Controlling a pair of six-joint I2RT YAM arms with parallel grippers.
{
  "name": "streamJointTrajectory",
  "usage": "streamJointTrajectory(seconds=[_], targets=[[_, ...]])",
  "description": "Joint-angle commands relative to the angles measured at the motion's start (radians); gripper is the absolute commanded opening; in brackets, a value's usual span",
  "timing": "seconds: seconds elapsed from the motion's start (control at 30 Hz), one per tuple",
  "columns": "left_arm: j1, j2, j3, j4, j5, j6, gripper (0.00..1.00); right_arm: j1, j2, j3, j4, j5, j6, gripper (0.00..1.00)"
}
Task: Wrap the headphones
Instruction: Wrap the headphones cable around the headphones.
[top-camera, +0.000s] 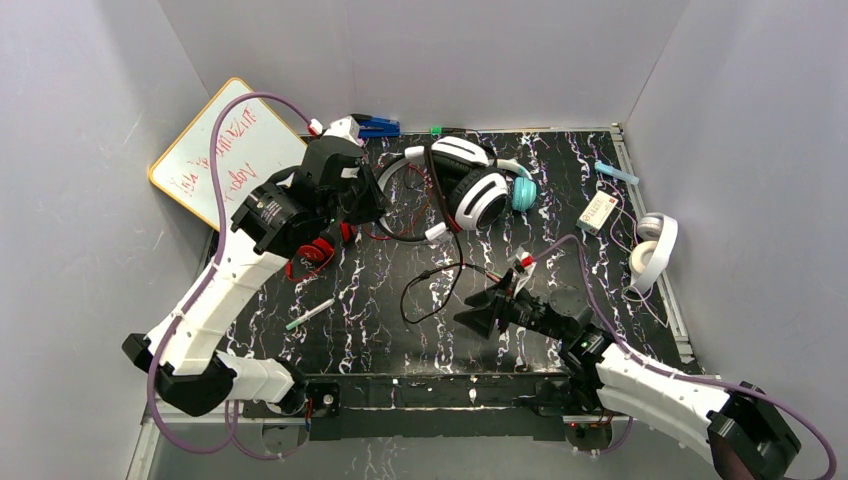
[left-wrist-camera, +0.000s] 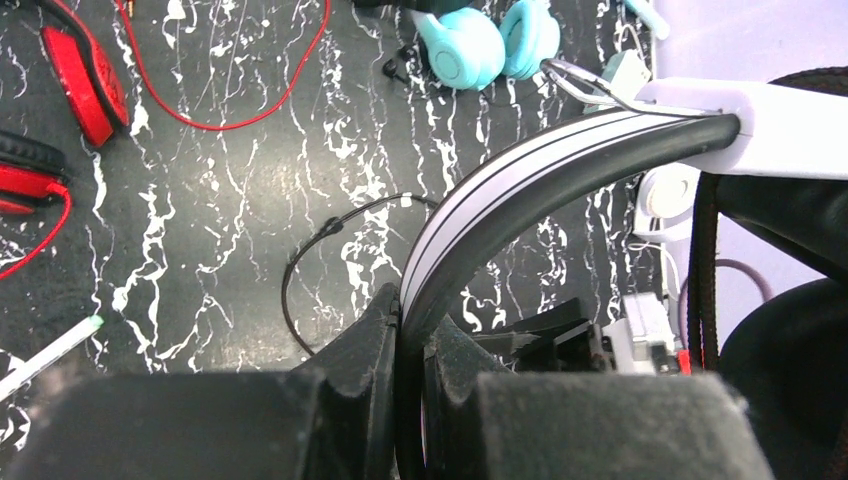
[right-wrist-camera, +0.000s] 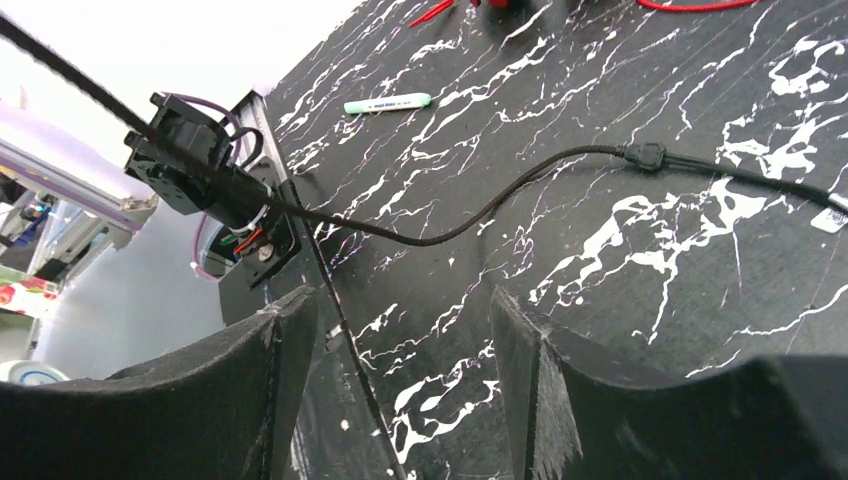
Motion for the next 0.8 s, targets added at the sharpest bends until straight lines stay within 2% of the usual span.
streamJointTrajectory(seconds=[0.0,0.17,0.4,0.57,0.77], targets=[[0.005,0.011,0.091,0.036,0.041,-0.04,0.0,0.012,0.023,-0.02,0.235,0.016,-0.094,0.72],[0.004,0.038,0.139,0.01,0.033,-0.033,0.0,0.052,0.082,-0.028,0.336,-0.044,-0.18,0.76],[0.004,0.067,0.184,0.003,0.041,-0.033,0.0,0.12,0.201,-0.033,0.442,-0.011,-0.329,0.79],[0.005,0.083,0.201,0.007,0.053,-0.037,0.0,0.136,0.414,0.0,0.619,-0.033,-0.339,0.77],[0.004,0.085,0.195,0.013,0.057,-0.041,0.0,0.219,0.711,0.059,0.878,0.041,-0.362,0.73]])
